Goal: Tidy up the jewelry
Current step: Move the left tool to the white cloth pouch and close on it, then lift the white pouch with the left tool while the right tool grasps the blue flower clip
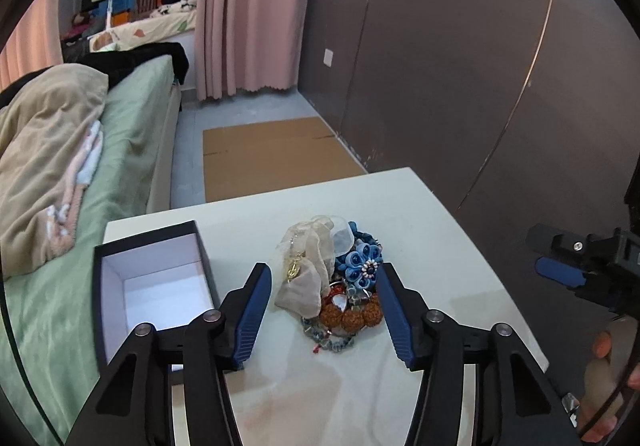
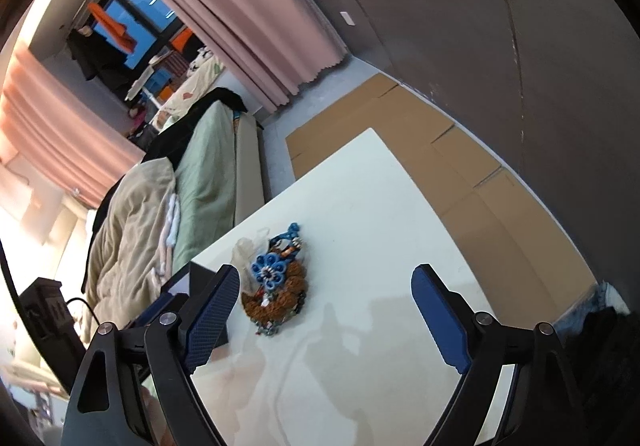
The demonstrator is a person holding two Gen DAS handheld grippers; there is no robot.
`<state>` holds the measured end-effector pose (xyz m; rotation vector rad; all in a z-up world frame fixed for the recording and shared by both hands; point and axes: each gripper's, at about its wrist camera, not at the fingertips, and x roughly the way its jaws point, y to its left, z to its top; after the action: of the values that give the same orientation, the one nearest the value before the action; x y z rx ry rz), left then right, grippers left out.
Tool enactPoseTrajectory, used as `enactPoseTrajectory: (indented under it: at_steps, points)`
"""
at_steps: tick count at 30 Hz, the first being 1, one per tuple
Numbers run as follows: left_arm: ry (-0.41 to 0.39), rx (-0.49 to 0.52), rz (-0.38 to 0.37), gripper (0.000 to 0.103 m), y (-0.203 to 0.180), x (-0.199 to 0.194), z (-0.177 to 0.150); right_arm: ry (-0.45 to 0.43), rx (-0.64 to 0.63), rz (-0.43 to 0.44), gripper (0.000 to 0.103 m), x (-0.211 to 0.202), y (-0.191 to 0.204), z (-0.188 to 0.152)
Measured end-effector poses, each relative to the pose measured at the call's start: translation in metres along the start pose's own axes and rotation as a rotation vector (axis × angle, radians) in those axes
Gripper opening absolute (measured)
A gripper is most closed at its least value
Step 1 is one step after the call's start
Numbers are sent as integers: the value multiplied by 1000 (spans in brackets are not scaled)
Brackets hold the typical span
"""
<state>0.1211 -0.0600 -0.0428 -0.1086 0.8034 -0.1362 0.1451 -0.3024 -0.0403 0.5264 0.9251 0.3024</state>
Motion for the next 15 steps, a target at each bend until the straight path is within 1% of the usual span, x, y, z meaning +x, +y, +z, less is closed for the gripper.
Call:
enactPoseTrajectory:
  at_steps: [3, 7, 12, 14, 15]
  points:
    - [34, -9, -7, 47, 0, 14, 4, 10, 16, 7, 89, 6, -4, 5]
    - [62, -3, 9, 43, 0, 34, 10, 23, 31, 7, 88, 15, -8, 11]
    - [87, 1, 13, 43, -1, 51, 15, 37, 39, 7, 89, 29, -8, 19]
    - [99, 2, 12, 39, -2, 57, 16, 47, 40, 7, 88, 34, -8, 21]
    - [107, 4, 14, 36, -2, 61, 17, 51, 41, 9, 88, 36, -7, 21]
